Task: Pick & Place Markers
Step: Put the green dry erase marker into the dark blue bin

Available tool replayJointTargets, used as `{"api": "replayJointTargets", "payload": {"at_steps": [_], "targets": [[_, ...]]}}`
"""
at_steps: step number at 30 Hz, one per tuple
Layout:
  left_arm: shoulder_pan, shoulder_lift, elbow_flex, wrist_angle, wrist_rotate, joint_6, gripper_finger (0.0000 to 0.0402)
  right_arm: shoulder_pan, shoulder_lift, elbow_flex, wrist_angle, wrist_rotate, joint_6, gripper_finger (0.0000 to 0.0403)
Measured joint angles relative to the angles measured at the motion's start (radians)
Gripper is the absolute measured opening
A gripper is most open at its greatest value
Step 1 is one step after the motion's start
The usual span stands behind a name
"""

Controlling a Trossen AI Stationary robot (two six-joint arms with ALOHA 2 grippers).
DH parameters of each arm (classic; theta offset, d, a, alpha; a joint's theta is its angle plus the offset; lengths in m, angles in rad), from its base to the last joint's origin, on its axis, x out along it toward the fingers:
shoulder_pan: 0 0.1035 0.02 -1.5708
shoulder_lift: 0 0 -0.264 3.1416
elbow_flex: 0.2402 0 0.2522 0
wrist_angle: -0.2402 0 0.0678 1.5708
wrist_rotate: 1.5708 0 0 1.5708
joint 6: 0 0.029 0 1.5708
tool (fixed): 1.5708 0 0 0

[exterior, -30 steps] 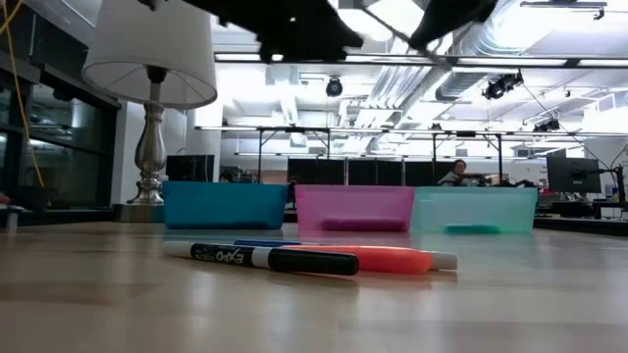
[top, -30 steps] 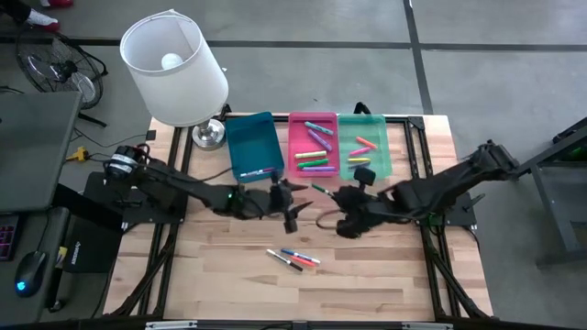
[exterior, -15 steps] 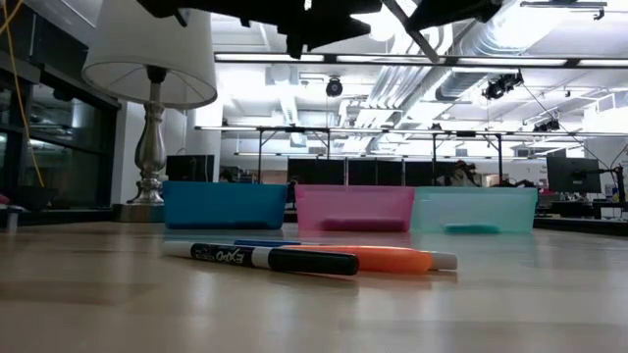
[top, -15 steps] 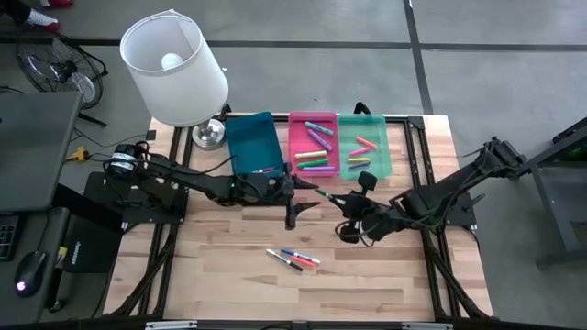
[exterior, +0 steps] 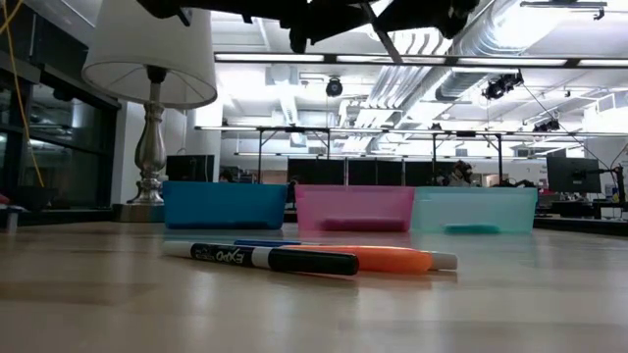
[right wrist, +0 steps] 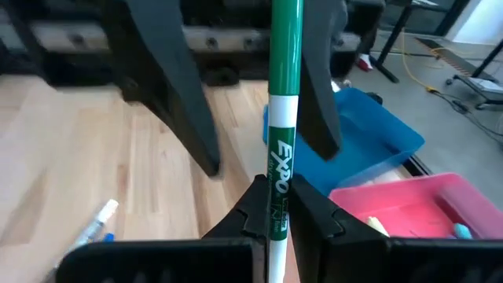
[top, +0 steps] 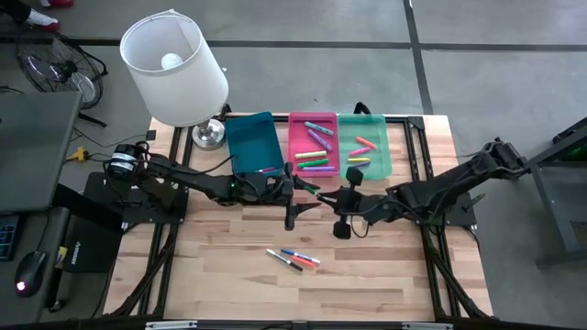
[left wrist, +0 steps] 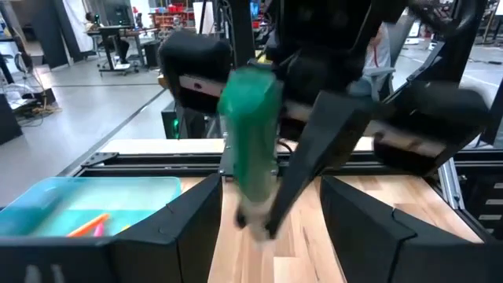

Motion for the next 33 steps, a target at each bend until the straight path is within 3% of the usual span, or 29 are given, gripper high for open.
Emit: {"api": "replayJointTargets", "payload": {"at_steps": [12,18,26,33], "targets": [[0.001,0.0,0.0,0.011,-0.008,0.001,0.0202,0.0,0.0,-0.008,0.06,-0.001,-0.036,0.0017],[0.014,0.0,0.0,0.02,0.001,-0.003,0.0149,-0.001,0.0,-0.008,0.064,-0.008,-0.045,0.0017],[0.014,0.0,0.0,0.034,0.004,0.011,0.0037,-0.001,0.0,-0.008,0.066,-0.008,-0.05,0.0017],[0.014,0.0,0.0,0.034,0.021,0.026,0.0032,-0.001,0.0,-0.007,0.063,-0.008,-0.051,0.0017]]}}
